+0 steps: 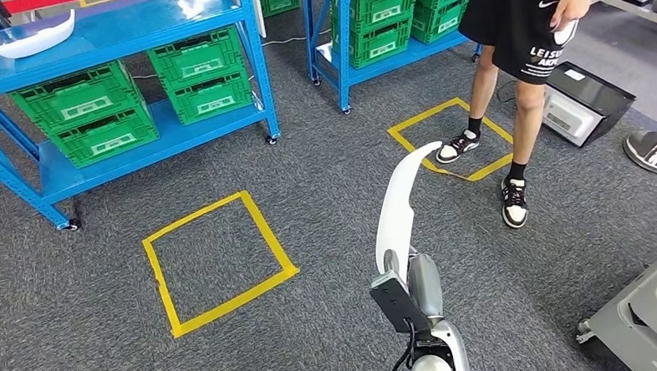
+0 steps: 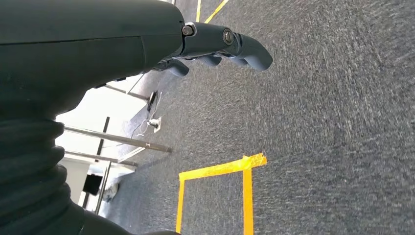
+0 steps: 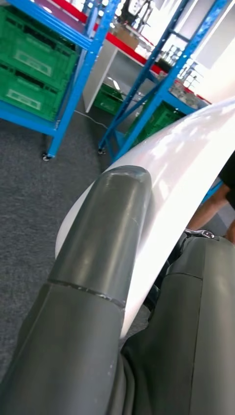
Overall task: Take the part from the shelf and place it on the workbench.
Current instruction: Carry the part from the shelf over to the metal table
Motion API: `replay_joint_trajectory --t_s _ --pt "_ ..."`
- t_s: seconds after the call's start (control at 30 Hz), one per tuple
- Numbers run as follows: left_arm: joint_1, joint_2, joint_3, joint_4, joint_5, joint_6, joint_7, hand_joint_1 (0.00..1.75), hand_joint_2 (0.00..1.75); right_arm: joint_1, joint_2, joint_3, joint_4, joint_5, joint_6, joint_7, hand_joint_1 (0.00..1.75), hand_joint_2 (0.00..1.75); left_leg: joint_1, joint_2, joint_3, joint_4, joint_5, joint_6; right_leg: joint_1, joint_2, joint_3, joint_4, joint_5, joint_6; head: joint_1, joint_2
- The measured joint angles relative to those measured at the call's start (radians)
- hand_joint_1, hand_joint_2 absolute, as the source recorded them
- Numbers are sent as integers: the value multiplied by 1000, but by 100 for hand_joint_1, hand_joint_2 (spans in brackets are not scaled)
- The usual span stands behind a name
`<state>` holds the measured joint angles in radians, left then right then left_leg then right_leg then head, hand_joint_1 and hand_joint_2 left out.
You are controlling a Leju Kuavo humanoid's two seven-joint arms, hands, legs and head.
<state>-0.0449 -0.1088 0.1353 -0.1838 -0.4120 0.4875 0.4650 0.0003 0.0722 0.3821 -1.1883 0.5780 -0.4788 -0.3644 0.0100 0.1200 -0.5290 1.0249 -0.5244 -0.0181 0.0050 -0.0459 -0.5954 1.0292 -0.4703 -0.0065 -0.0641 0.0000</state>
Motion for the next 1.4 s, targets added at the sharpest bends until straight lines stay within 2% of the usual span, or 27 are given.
replay_joint_trajectory --t_s 0.03,0.1,0.17,0.2,0.23,0.27,0.3,0.33,0.4,0.47,0.53,0.57,0.63,0.67,0.83,0.93,0.97,1.07,1.1,1.13,1.17,1.2,1.27,1.3,1.33,1.37,1.4 --pt "-2 0 0 0 0 0 2 0 175 0 -1 0 1 0 0 0 175 0 2 -1 3 0 -2 -7 -2 10 1 -4 3 -6 0 0" --pt "-4 0 0 0 0 0 5 0 175 -1 -2 1 3 -1 0 0 175 0 4 -40 -8 32 -28 -19 -9 30 3 -12 12 -19 0 0" --pt "-2 0 0 1 2 0 2 0 175 -4 -2 4 6 -1 1 -1 175 0 6 -95 -58 140 -88 -25 -13 49 2 -15 18 -26 -1 0" --pt "0 0 0 1 3 0 0 0 175 -5 -2 6 8 -1 2 -1 175 0 6 -107 -89 204 -115 -26 -12 61 0 -15 19 -28 -1 0" --pt "2 0 0 2 5 0 -2 0 175 -4 -2 7 11 -1 4 -2 175 0 6 -112 -113 251 -127 -27 -11 74 -1 -14 19 -28 -1 0" --pt "5 0 0 3 7 0 -1 0 175 -4 -2 7 14 -2 6 -2 175 0 6 -114 -122 264 -119 -27 -11 88 -2 -13 19 -28 -1 0" --pt "6 0 0 3 8 0 1 0 175 -4 -2 8 17 -5 7 -4 175 0 6 -117 -112 237 -92 -25 -11 102 -3 -11 20 -28 -1 0" --pt "7 0 0 3 9 0 2 0 175 -4 -3 9 20 -8 8 -7 175 0 7 -126 -86 177 -54 -22 -11 116 -3 -9 20 -26 -2 0" --pt "8 -1 0 4 12 0 1 0 175 -4 -4 12 26 -17 10 -16 175 0 9 -172 -34 52 -2 -16 -11 139 -8 -3 21 -19 -1 0" --pt "8 -5 0 6 13 0 -9 0 175 -3 -6 17 31 -24 14 -25 175 0 7 -196 -17 4 6 -7 -11 158 -15 -1 24 -5 -1 0" --pt "8 -10 0 6 13 0 -15 0 175 -1 -7 22 36 -29 18 -30 175 0 6 -172 -13 0 12 5 -13 174 -21 -5 30 9 -1 0" --pt "7 -11 0 6 11 0 -13 0 175 0 -8 25 38 -30 20 -33 175 0 8 -160 -11 -4 16 13 -12 164 -26 1 27 14 0 0" --pt "7 -14 0 5 7 0 -6 0 175 -2 -9 30 40 -29 26 -36 175 0 12 -138 -9 -12 24 26 -9 122 -46 40 2 20 3 0" --pt "7 -14 0 5 5 0 -5 0 175 -3 -9 31 40 -29 28 -38 175 0 11 -133 -9 -13 25 29 -7 100 -56 58 -11 21 5 0" --pt "8 -14 0 5 4 0 -5 0 175 -5 -8 33 40 -27 30 -38 175 0 10 -126 -10 -12 25 30 -7 85 -71 88 -30 23 5 0" --pt "8 -15 0 5 -1 0 -7 0 175 -21 -7 53 47 -17 53 -56 175 0 8 -87 -15 -10 24 30 -12 60 -144 242 -89 30 5 0" --pt "8 -15 0 5 -3 0 -8 0 175 -32 -5 65 56 -16 64 -68 175 0 9 -67 -16 -9 23 29 -15 51 -145 253 -86 32 5 0" --pt "7 -15 4 5 18 0 -8 0 175 -80 16 107 112 -44 81 -101 175 0 3 -13 -13 0 10 5 -13 -14 -22 45 -10 15 4 0" --pt "7 -15 6 4 26 0 -8 0 175 -92 22 118 130 -51 83 -106 175 0 2 0 -9 0 7 -5 -9 -26 -2 7 -2 7 4 0" --pt "6 -15 8 4 28 0 -8 0 175 -95 25 124 140 -53 83 -108 175 0 4 6 -3 -3 7 -12 -10 -13 -3 5 1 -1 4 0" --pt "5 -14 9 3 29 0 -7 0 175 -96 27 129 149 -54 82 -109 175 0 6 -5 0 0 3 -19 -11 -2 -3 1 5 -8 3 0" --pt "6 -14 10 3 30 0 -8 0 175 -98 29 133 157 -55 82 -109 175 0 8 -28 -6 14 -10 -25 -13 8 -3 -2 9 -15 3 0" --pt "9 -13 12 3 31 0 -8 0 175 -105 35 140 169 -57 81 -109 175 0 10 -90 -45 103 -65 -32 -15 30 -5 -6 15 -25 1 0" --pt "11 -13 14 4 31 0 -8 0 175 -108 37 144 175 -59 81 -110 175 0 10 -106 -75 169 -96 -32 -14 43 -7 -6 17 -28 0 0" --pt "12 -13 14 5 32 0 -8 0 175 -109 39 148 180 -61 81 -110 175 0 10 -112 -105 228 -117 -32 -12 57 -8 -6 17 -29 0 0" --pt "14 -12 15 6 32 0 -8 0 175 -109 39 152 186 -65 79 -110 175 0 10 -115 -123 262 -119 -31 -10 72 -9 -5 18 -30 0 0" --pt "15 -12 15 6 32 0 -8 0 175 -108 40 154 191 -70 76 -110 175 0 9 -116 -125 259 -103 -29 -9 86 -9 -4 18 -30 0 0"
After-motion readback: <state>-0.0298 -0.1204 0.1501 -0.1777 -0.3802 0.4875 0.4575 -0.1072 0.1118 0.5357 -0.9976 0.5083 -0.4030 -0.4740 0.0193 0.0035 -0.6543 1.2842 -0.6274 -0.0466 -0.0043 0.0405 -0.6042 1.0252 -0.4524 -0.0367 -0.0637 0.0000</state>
